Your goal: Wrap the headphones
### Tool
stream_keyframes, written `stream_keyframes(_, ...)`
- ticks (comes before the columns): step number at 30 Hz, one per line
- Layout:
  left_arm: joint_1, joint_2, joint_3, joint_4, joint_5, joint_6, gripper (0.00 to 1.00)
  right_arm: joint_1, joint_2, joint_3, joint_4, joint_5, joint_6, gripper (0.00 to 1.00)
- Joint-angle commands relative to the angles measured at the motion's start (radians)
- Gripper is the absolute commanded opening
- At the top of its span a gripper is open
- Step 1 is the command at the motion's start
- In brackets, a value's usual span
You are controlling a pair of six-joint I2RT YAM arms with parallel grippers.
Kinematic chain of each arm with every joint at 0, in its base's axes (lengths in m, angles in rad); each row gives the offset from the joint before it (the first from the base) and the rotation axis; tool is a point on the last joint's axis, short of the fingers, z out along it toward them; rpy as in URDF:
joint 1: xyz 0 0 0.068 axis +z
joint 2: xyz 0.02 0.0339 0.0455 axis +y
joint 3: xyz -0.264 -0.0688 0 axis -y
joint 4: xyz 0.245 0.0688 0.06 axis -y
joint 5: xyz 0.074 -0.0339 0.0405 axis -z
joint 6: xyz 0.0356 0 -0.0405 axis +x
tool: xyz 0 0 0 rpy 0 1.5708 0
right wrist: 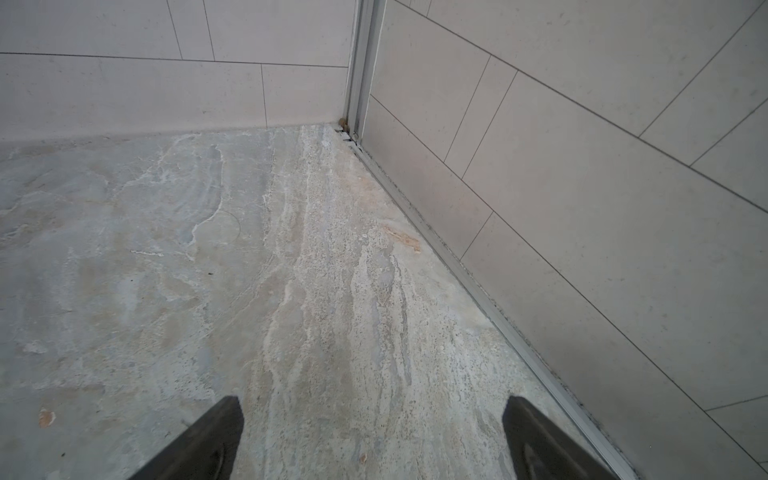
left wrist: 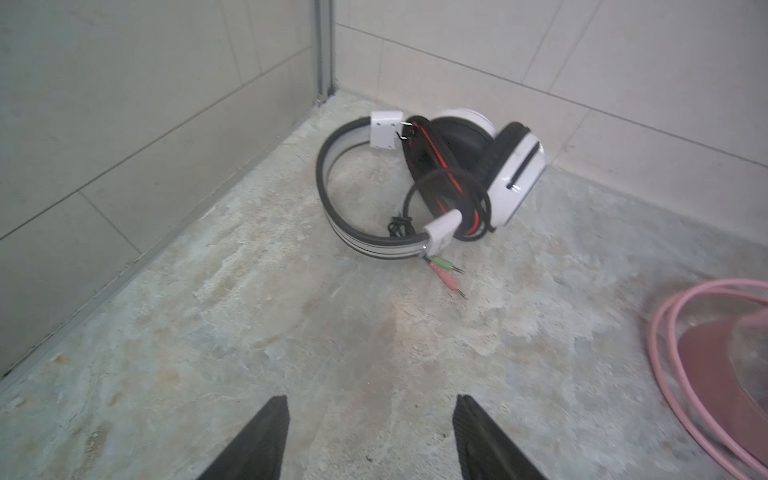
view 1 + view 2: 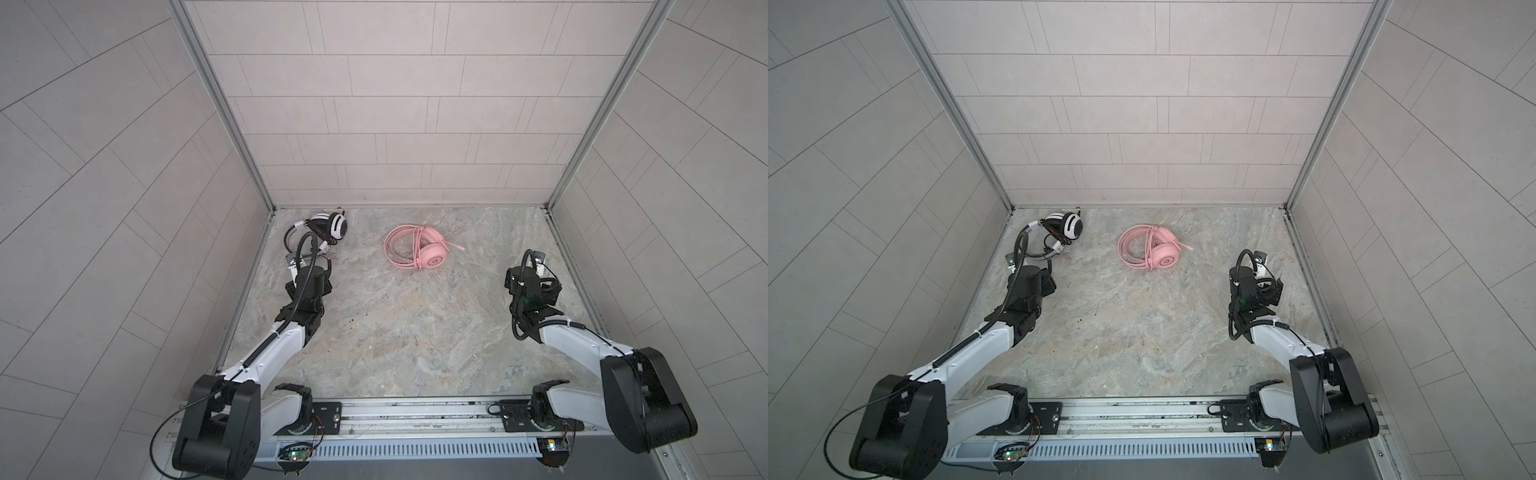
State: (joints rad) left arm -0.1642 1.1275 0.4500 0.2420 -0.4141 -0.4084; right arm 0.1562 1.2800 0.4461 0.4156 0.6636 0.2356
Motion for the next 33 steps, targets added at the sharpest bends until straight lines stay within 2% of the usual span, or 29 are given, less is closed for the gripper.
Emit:
stream_keyframes(1,0.035,-0.034,-0.063,0.154,-0.082,-0.021,0.7,-0.01,0.092,-0.027,0.246,0.051,-0.116,0.99)
stream_keyframes(4,0.073,-0.053,-0.091,0.215,-0.091,0.032,0.7,-0.012,0.149,-0.044,0.334,0.031,-0.143,1.0)
stream_keyframes(6,0.086,-0.065,-0.116,0.258,-0.148,0.069,0.7,-0.019,0.159,-0.069,0.398,-0.01,-0.139,1.0)
stream_keyframes(9,0.131,-0.062,-0.194,0.369,-0.172,0.045,0.7,-0.025,0.216,-0.103,0.543,-0.053,-0.166,1.0)
stream_keyframes(11,0.177,-0.002,-0.247,0.525,-0.107,0.028,0.72,-0.027,0.194,-0.094,0.472,-0.107,-0.16,1.0)
stream_keyframes(12,0.197,0.036,-0.258,0.623,-0.046,0.053,0.73,-0.03,0.205,-0.096,0.491,-0.124,-0.163,1.0)
stream_keyframes(13,0.216,0.046,-0.252,0.639,0.036,0.074,0.73,-0.029,0.223,-0.103,0.533,-0.153,-0.178,1.0)
stream_keyframes(14,0.222,0.051,-0.239,0.632,0.069,0.102,0.74,-0.031,0.237,-0.108,0.557,-0.191,-0.193,1.0)
stream_keyframes(15,0.223,0.062,-0.225,0.623,0.075,0.117,0.74,-0.031,0.254,-0.105,0.541,-0.231,-0.204,0.99)
stream_keyframes(17,0.226,0.081,-0.216,0.638,0.082,0.131,0.75,-0.031,0.316,-0.112,0.645,-0.225,-0.222,0.99)
stream_keyframes(20,0.226,0.064,-0.24,0.665,0.131,0.164,0.75,-0.04,0.296,-0.113,0.611,-0.221,-0.199,0.99)
stream_keyframes(22,0.227,0.043,-0.259,0.646,0.158,0.192,0.75,-0.04,0.304,-0.113,0.63,-0.219,-0.205,0.99)
stream_keyframes(25,0.226,0.033,-0.263,0.543,0.158,0.157,0.75,-0.039,0.308,-0.102,0.613,-0.214,-0.206,0.99)
stream_keyframes(27,0.226,0.099,-0.251,0.599,0.132,0.158,0.75,-0.038,0.307,-0.1,0.609,-0.214,-0.207,0.99)
stream_keyframes(30,0.227,0.215,-0.263,0.779,0.173,0.218,0.76,-0.038,0.308,-0.102,0.613,-0.214,-0.207,0.99)
stream_keyframes(32,0.227,0.32,-0.25,0.846,0.248,0.254,0.77,-0.038,0.308,-0.102,0.614,-0.214,-0.208,0.99)
stream_keyframes(33,0.226,0.399,-0.247,0.933,0.311,0.277,0.78,-0.039,0.308,-0.101,0.613,-0.214,-0.208,0.99)
